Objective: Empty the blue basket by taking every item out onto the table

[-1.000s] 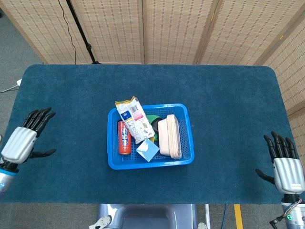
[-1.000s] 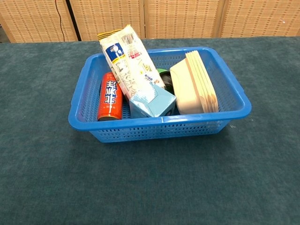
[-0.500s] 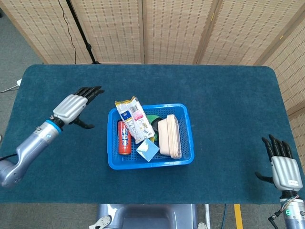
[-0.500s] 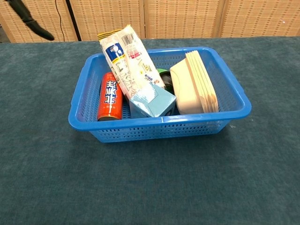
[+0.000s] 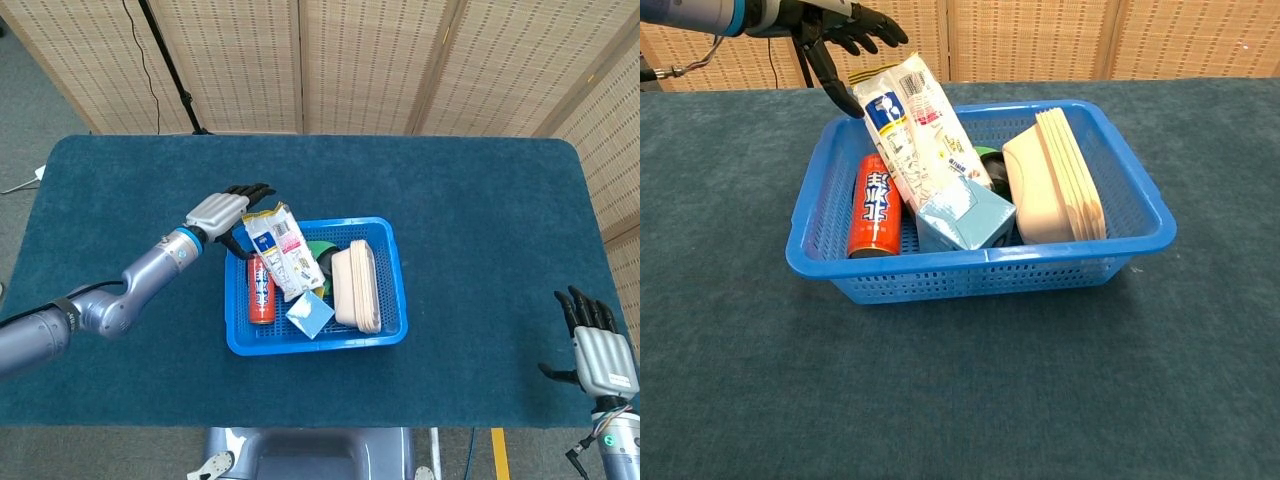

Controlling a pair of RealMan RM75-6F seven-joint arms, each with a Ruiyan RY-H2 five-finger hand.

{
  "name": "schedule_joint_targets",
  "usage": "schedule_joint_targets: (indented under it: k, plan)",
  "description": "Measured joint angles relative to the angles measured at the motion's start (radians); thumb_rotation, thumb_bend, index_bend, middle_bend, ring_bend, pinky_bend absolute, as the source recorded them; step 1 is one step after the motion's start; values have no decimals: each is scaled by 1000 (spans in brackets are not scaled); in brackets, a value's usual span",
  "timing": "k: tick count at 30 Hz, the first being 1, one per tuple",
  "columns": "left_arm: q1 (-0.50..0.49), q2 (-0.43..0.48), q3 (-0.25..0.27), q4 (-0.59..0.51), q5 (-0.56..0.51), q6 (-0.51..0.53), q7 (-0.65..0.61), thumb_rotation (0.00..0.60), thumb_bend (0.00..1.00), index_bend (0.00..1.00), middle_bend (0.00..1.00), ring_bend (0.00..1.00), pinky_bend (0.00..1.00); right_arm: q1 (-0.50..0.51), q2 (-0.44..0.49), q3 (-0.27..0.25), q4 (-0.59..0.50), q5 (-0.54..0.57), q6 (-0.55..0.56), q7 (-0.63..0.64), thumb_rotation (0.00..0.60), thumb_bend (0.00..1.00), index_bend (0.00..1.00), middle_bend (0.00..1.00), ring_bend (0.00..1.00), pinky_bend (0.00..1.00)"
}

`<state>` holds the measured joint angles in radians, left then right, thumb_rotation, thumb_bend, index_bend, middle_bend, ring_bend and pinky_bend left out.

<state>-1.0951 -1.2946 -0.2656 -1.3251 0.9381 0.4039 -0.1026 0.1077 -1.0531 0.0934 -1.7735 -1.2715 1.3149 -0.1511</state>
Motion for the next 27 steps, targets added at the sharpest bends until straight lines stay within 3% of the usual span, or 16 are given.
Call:
schedule_joint_targets:
  k: [3, 5, 6, 9, 12, 14, 17, 27]
  plan:
    - [-25, -26, 8, 33, -28, -26, -2, 600, 0, 0, 0, 0, 27, 1, 7, -1, -6, 5, -5, 3, 600, 0, 0, 0, 0, 0]
    - [-43, -48, 14, 56, -52, -42, -7, 600, 29, 0, 0, 0, 145, 3, 10, -2, -8, 8, -9, 7, 600, 0, 0, 0, 0, 0]
    - [-51, -58, 16, 67, -61, -46, -10, 600, 74, 0, 0, 0, 230, 4, 12, -2, -9, 9, -12, 10, 600, 0, 0, 0, 0, 0]
    - [-66, -79, 19, 86, -78, -62, -25, 600, 228, 21, 19, 70, 356, 6, 13, -4, -9, 13, -16, 6, 600, 0, 0, 0, 0, 0]
    - [-69, -89, 15, 90, -77, -53, -35, 600, 375, 222, 193, 263, 465, 9, 10, -5, -5, 16, -17, 0, 600, 0, 0, 0, 0, 0]
    - [-66, -93, 11, 88, -68, -28, -37, 600, 482, 413, 352, 386, 525, 9, 5, -3, 2, 14, -9, -7, 600, 0, 0, 0, 0, 0]
    - [-56, -95, 4, 74, -51, 22, -37, 600, 575, 553, 463, 474, 569, 7, -12, 1, 22, 4, 23, -25, 600, 0, 0, 0, 0, 0]
    - [17, -12, -60, -94, 37, 202, -76, 600, 605, 637, 523, 530, 599, -5, -58, 6, 70, -57, 99, -28, 600, 0, 0, 0, 0, 0]
